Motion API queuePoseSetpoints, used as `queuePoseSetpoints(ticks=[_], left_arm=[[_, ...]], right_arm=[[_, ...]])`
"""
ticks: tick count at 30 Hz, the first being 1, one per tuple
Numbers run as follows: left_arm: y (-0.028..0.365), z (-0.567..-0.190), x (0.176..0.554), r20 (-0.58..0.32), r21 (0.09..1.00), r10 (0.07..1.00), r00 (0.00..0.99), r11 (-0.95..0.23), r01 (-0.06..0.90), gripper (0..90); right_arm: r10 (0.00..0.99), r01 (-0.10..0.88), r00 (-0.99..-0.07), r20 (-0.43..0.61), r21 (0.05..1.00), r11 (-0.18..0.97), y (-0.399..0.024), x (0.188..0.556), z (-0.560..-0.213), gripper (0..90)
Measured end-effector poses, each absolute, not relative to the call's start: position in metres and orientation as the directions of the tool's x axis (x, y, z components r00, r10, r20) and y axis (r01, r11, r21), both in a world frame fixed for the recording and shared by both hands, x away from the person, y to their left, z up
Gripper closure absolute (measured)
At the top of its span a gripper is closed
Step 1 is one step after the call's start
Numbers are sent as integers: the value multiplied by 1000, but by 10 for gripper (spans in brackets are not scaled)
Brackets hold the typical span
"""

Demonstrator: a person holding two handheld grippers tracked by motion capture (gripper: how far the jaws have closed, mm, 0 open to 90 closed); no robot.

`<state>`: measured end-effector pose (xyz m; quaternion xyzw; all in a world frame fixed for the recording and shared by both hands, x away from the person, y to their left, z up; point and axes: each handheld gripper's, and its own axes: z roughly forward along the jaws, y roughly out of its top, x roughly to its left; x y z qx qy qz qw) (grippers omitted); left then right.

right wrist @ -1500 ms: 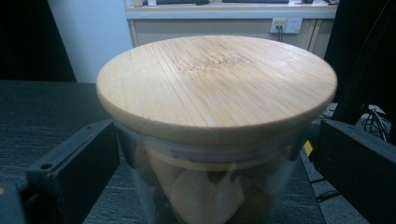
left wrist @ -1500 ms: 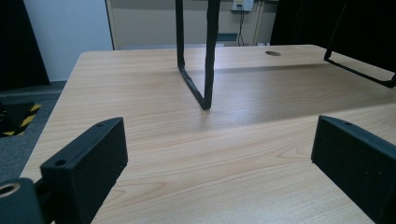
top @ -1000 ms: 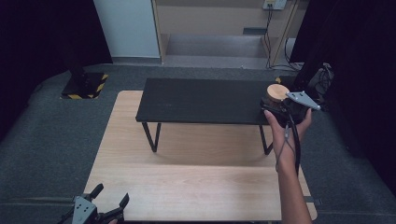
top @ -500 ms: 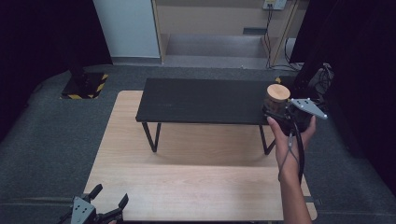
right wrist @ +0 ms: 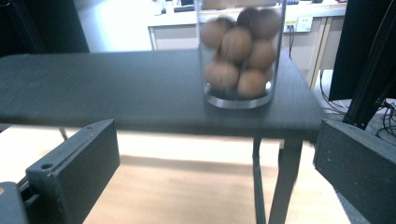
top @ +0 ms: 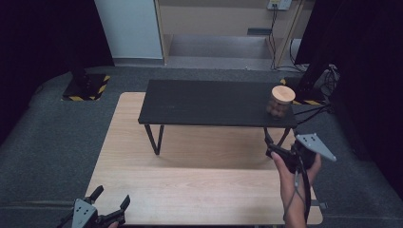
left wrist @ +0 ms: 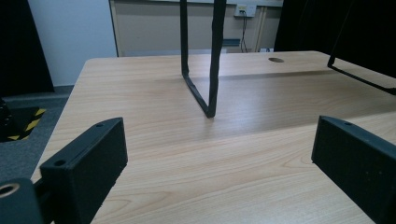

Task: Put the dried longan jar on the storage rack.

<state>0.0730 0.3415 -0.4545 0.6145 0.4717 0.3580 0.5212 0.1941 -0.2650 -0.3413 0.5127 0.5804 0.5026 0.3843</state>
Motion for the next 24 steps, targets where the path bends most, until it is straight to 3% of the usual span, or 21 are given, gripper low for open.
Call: queuePoseSetpoints(ticks=[13, 24], left_arm=[[339, -451, 82, -28, 978, 954, 297, -36, 207, 19], [338, -449, 86, -15, 977, 959, 283, -46, 208, 19]], right_arm=[[978, 220, -176, 116, 972, -75, -264, 129, -398, 9], [979, 220, -164, 119, 972, -81, -259, 102, -428, 12]])
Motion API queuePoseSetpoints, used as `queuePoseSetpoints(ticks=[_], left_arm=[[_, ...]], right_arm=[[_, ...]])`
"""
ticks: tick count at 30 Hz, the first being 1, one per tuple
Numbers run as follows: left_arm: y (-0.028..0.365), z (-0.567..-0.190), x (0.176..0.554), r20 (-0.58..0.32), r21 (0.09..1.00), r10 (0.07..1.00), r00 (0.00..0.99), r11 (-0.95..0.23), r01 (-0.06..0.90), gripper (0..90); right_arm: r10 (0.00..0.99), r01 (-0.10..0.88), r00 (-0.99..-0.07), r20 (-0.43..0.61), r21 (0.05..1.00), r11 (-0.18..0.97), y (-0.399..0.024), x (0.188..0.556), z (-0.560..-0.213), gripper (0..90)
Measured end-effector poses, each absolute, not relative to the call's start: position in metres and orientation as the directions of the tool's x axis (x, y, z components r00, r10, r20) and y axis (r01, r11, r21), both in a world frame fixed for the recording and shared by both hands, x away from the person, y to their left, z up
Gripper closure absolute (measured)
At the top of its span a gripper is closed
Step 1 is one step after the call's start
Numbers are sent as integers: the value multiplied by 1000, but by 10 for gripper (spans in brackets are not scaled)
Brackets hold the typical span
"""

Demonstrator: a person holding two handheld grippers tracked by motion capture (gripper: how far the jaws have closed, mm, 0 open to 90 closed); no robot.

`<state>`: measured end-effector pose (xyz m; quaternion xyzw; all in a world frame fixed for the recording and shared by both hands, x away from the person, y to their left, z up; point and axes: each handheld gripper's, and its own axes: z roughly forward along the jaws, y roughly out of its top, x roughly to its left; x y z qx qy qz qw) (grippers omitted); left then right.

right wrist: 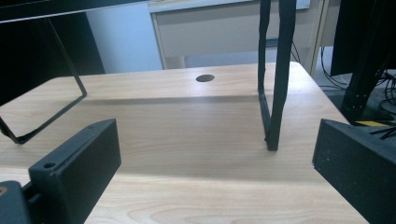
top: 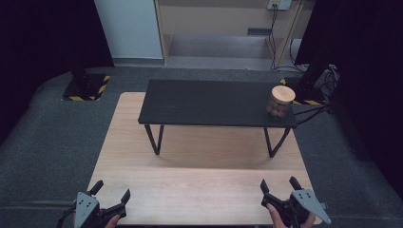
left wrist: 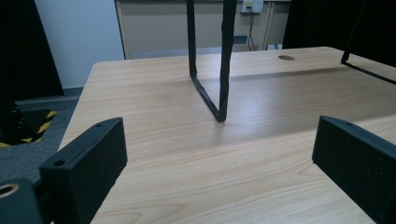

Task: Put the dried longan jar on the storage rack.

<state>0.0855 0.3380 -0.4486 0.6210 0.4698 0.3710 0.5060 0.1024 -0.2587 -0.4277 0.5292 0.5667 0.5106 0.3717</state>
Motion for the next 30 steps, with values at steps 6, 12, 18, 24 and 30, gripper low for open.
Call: queuePoseSetpoints(ticks=[6, 12, 18, 24, 30], left_arm=[[337, -451, 88, -20, 975, 958, 286, -45, 219, 17], [338, -450, 93, -12, 973, 958, 286, -54, 222, 16], [339, -450, 95, -5, 973, 961, 278, -60, 224, 15], [340, -452, 96, -7, 972, 963, 269, -57, 228, 15], [340, -453, 98, -7, 972, 964, 265, -56, 229, 14]], right_arm=[[982, 236, -139, 125, 967, -90, -254, 96, -440, 13], [986, 239, -128, 109, 968, -76, -252, 93, -451, 15], [986, 227, -115, 122, 969, -93, -254, 90, -456, 15], [987, 225, -118, 112, 971, -83, -254, 90, -455, 15], [986, 227, -120, 117, 970, -88, -254, 91, -458, 17]])
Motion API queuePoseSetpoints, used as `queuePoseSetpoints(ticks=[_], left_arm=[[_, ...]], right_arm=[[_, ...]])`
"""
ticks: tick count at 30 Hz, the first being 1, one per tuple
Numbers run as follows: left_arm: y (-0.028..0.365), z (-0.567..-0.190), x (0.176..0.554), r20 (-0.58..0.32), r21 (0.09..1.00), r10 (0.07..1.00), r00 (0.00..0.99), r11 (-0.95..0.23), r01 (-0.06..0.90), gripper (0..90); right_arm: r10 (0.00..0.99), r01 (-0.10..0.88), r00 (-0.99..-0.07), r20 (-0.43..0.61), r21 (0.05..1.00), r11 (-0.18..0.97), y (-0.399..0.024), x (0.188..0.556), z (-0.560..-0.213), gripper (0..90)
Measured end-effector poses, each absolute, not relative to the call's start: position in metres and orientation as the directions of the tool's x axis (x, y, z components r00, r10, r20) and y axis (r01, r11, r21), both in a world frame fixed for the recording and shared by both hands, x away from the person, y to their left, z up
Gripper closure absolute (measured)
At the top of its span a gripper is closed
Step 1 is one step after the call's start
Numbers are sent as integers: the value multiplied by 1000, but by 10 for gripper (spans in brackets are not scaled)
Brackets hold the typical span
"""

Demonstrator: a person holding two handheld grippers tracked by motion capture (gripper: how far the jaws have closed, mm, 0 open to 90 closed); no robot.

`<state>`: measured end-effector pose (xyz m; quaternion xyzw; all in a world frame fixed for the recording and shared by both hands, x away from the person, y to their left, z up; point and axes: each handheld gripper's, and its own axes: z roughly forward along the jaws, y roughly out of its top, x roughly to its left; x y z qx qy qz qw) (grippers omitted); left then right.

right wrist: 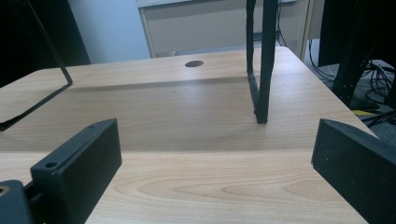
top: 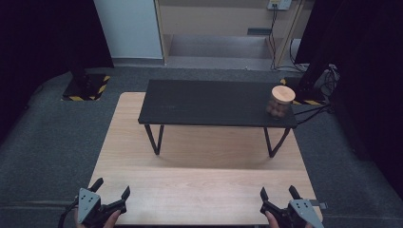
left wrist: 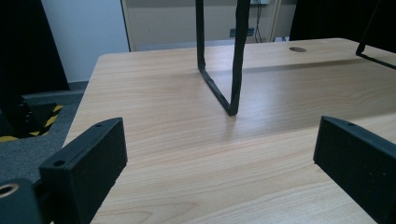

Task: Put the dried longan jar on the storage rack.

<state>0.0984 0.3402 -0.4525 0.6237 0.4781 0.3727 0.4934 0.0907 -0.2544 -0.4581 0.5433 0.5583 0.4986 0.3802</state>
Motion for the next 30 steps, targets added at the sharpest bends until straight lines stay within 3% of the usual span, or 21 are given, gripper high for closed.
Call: queuePoseSetpoints(ticks=[30], left_arm=[[340, -447, 103, -5, 974, 966, 259, -53, 218, 15]], right_arm=[[981, 245, -105, 165, 960, -135, -259, 90, -473, 25]])
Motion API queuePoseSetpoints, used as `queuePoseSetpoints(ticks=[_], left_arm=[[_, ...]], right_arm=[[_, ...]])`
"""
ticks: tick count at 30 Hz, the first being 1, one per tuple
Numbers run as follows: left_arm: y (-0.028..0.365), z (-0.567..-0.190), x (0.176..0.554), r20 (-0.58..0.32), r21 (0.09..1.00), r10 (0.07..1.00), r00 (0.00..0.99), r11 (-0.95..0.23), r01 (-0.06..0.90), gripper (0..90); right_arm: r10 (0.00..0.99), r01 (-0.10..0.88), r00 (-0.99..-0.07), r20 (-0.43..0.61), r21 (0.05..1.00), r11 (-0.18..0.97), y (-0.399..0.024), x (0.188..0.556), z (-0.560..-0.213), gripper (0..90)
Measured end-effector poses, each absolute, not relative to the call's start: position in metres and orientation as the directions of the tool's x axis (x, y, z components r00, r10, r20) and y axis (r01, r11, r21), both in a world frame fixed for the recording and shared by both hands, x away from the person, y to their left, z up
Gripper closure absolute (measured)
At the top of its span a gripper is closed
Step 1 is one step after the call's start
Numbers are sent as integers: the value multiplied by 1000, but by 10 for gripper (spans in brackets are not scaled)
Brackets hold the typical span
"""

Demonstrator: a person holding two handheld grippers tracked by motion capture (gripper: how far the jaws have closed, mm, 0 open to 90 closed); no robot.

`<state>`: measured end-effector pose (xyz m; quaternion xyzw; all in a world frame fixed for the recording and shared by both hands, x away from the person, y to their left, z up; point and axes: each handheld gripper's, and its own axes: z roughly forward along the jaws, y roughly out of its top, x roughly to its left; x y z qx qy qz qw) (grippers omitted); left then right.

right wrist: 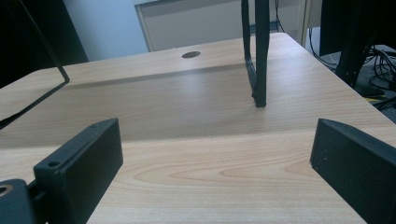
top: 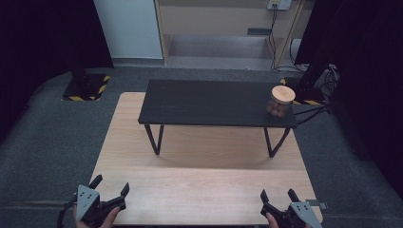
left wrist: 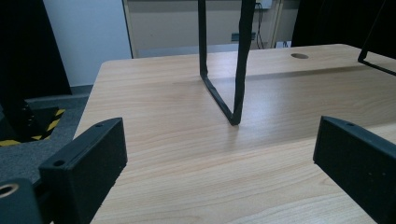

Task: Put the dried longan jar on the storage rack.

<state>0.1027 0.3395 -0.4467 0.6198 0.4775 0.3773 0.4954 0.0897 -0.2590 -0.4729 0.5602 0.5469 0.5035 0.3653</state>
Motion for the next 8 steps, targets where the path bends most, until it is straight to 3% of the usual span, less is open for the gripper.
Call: queuePoseSetpoints(ticks=[8], left_arm=[[338, -445, 102, 1, 974, 965, 261, -61, 219, 15]], right_arm=[[980, 241, -105, 171, 960, -142, -261, 88, -475, 24]])
